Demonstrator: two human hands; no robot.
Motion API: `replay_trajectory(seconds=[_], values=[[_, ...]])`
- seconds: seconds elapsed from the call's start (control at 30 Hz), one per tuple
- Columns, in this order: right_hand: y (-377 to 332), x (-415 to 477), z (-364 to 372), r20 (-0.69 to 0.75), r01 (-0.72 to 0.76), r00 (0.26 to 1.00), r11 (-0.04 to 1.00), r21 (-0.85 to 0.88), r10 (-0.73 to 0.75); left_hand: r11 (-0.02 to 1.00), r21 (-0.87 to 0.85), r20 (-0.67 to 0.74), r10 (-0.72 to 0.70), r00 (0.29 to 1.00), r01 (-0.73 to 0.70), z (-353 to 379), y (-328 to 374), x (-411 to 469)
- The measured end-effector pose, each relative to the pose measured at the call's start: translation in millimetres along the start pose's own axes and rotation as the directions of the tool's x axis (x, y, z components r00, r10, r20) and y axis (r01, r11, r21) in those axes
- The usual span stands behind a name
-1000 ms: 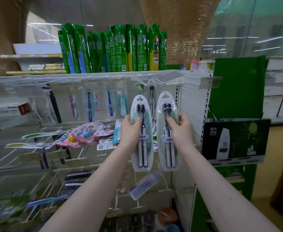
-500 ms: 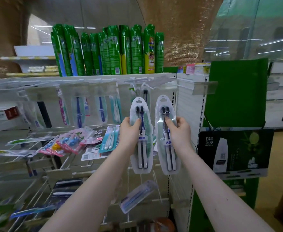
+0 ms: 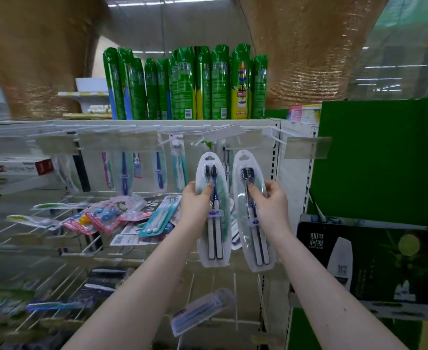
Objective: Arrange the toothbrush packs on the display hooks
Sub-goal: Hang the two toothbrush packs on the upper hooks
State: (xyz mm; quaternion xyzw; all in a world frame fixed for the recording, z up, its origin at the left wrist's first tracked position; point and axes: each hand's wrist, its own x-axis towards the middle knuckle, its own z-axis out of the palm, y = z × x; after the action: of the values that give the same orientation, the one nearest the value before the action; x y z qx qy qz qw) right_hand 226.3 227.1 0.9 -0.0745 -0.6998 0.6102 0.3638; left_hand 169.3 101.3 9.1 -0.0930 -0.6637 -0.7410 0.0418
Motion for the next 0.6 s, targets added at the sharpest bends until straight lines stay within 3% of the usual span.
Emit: replay_trajectory(seconds=[0.23,0.6], values=[[9,12,7,0.015,-0.084,0.996,0.995,-0.052,0.085,0.999,0.001,-0.032,-0.042,0.999,0.042,-2,-2,17],[8,39,27,-0.040,0.016,0.999,0.999,-0.037,-0.018,0.994,0.105,0.059,-0.004,0.998,-0.002,0,-3,51]])
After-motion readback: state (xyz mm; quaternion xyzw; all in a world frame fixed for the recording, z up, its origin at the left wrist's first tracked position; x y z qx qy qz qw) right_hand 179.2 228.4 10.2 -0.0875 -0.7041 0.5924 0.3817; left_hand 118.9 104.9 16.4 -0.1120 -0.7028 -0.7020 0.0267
